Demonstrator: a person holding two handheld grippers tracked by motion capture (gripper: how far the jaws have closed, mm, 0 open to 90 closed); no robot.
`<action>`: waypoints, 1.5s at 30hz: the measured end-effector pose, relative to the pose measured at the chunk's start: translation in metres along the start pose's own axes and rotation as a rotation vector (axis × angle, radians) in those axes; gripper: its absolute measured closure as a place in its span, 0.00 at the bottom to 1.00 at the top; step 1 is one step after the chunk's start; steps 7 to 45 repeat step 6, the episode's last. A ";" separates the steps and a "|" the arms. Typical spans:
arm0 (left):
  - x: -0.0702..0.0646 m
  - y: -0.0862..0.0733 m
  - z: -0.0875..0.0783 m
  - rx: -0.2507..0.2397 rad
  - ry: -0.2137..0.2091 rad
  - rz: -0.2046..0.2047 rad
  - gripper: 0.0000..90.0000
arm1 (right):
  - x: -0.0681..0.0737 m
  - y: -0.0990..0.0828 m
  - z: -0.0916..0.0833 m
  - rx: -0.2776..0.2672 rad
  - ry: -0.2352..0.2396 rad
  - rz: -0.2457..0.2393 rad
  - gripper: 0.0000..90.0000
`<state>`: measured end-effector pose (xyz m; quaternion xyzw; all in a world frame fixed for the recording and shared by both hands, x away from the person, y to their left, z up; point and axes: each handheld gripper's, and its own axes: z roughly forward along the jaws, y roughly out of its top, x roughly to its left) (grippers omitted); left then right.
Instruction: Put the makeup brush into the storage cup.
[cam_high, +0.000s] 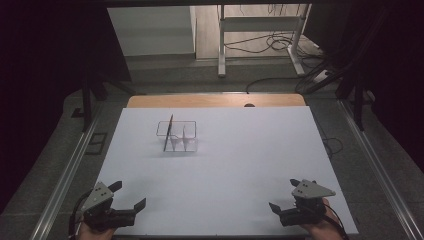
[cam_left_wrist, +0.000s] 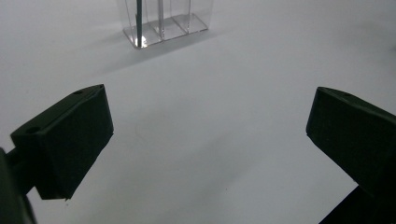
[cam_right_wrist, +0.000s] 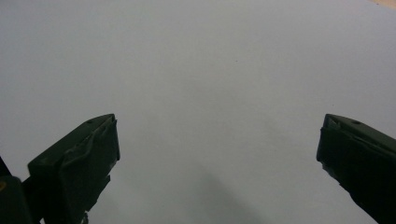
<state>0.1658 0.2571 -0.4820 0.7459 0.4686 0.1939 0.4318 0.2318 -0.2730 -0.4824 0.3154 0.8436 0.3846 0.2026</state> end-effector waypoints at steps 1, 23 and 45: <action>0.000 -0.001 0.001 0.004 -0.001 -0.003 0.01 | 0.000 0.000 0.000 0.000 0.000 0.000 0.00; 0.000 0.000 0.003 0.012 -0.006 -0.004 0.01 | 0.000 0.000 0.001 0.004 0.001 -0.004 0.00; 0.000 0.000 0.003 0.012 -0.006 -0.004 0.01 | 0.000 0.000 0.001 0.004 0.001 -0.004 0.00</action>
